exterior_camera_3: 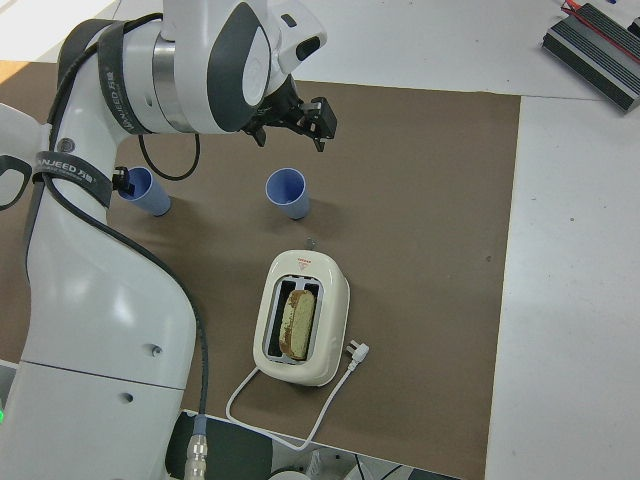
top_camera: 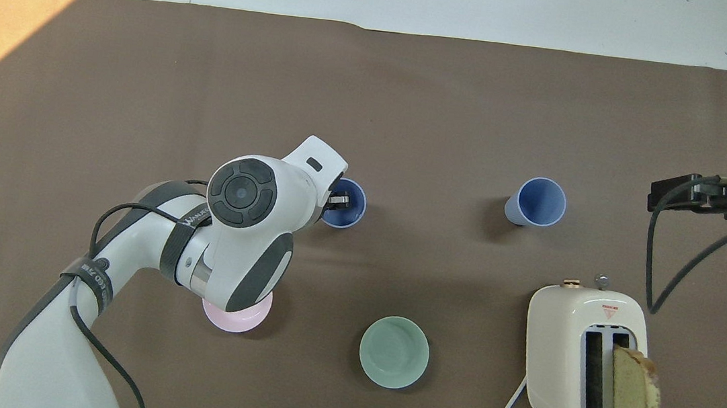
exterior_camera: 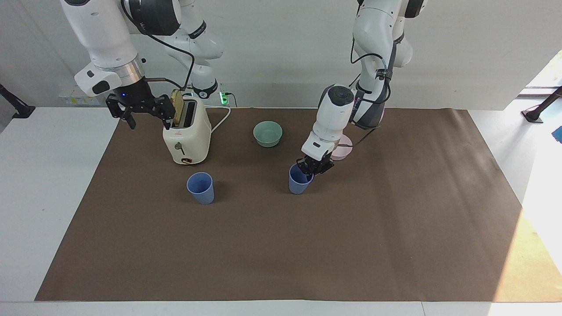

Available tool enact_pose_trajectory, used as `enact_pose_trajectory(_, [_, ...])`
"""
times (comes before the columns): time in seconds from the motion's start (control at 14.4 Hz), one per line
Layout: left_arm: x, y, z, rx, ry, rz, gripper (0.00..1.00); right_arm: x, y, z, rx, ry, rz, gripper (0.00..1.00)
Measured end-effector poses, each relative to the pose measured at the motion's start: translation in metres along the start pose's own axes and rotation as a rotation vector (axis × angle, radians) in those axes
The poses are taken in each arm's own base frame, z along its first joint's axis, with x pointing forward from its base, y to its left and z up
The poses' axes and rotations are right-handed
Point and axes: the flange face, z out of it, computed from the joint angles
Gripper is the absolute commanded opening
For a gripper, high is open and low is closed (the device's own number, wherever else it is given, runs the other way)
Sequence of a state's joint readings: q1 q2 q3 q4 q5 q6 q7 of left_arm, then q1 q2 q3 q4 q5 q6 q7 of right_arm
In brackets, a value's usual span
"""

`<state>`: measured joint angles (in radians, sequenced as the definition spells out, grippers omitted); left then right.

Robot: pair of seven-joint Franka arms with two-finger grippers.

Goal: Stack blue cups with both arms
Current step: 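Carry the blue cup with the left gripper to the table center, then open the left gripper and withdraw while the right gripper reaches the other cup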

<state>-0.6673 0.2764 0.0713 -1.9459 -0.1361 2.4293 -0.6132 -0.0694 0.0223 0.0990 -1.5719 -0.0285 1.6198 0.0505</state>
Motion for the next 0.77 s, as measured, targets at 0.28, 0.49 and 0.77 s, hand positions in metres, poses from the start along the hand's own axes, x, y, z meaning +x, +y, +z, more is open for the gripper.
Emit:
enact_pose_trajectory(0.28, [0.010,-0.008,-0.009,0.001,0.011,-0.012,1.00,0.000,0.000,0.000,0.000,0.000,0.000,1.00])
enact_pose_trajectory(0.49, [0.026,-0.030,-0.036,0.013,0.008,0.005,1.00,0.000,-0.001,0.000,0.000,0.000,-0.001,1.00])
enact_pose_trajectory(0.77, [0.060,-0.100,-0.108,0.022,-0.005,0.080,1.00,0.000,-0.004,0.003,0.000,-0.005,-0.007,1.00])
